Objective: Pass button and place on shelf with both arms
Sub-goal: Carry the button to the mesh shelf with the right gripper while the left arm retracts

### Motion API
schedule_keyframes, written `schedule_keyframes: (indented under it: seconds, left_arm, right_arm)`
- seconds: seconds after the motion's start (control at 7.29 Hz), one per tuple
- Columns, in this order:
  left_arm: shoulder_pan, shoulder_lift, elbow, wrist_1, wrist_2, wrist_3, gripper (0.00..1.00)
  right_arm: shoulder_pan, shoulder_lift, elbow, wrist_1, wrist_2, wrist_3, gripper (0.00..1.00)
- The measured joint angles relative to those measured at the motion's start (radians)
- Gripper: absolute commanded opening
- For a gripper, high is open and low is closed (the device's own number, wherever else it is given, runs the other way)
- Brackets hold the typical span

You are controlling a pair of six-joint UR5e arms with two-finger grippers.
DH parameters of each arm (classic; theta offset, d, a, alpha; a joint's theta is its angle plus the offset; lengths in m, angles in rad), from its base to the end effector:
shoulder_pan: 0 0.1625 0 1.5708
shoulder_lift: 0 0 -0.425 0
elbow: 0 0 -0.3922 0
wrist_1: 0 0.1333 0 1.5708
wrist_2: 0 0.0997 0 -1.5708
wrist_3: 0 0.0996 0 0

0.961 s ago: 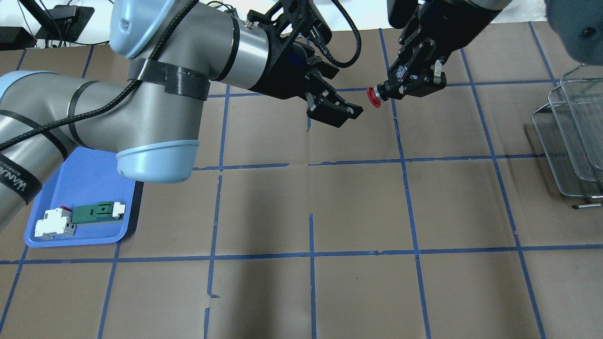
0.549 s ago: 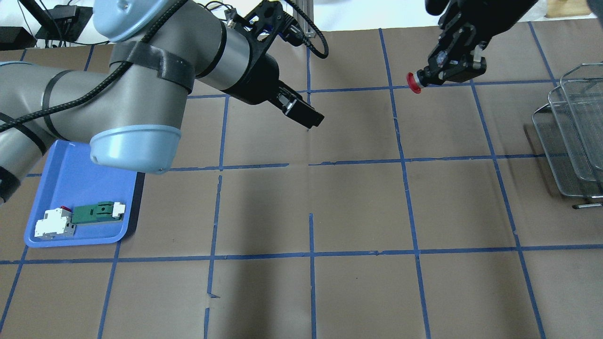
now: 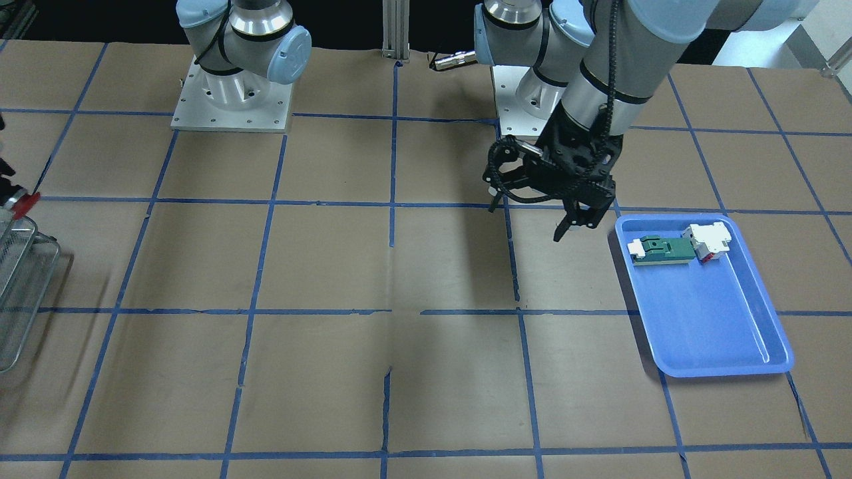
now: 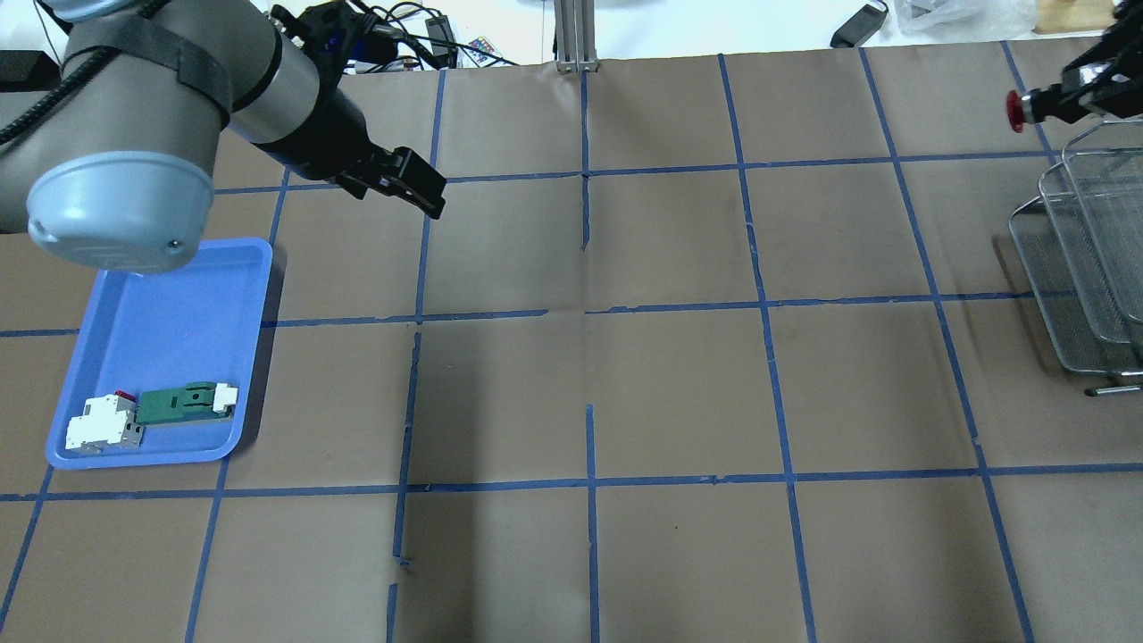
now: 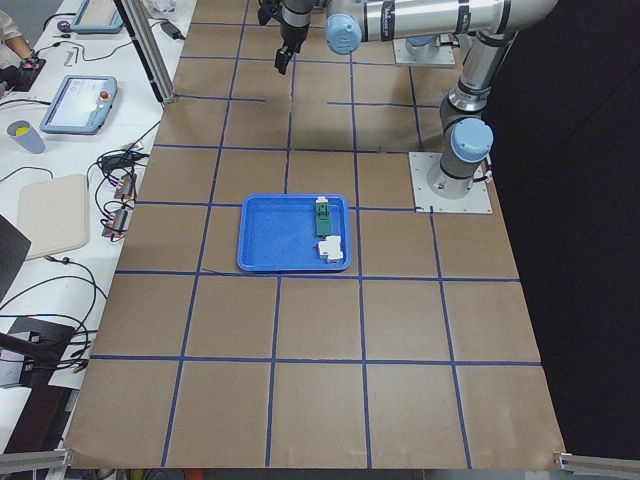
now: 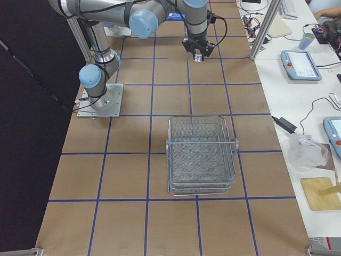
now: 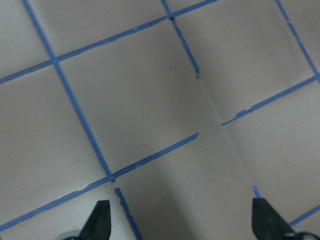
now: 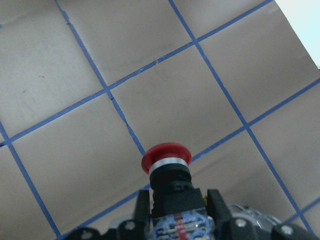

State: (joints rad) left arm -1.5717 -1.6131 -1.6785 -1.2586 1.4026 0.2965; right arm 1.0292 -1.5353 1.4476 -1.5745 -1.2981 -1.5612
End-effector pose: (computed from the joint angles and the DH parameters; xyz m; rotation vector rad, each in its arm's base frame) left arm -0.1504 -0.5199 0.4477 -0.4627 -2.9507 0.2772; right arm -0.1277 -0.5228 0.5352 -1.5075 2.6570 -0.4332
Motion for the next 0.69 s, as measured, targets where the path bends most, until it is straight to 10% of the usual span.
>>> schedule_keyframes:
  seconds: [0.69]
  left_arm:
    - [0.014, 0.026, 0.06, -0.206, 0.136, -0.198, 1.0]
  right_arm:
    - [-0.231, 0.236, 0.004, -0.114, 0.025, -0.034, 0.0]
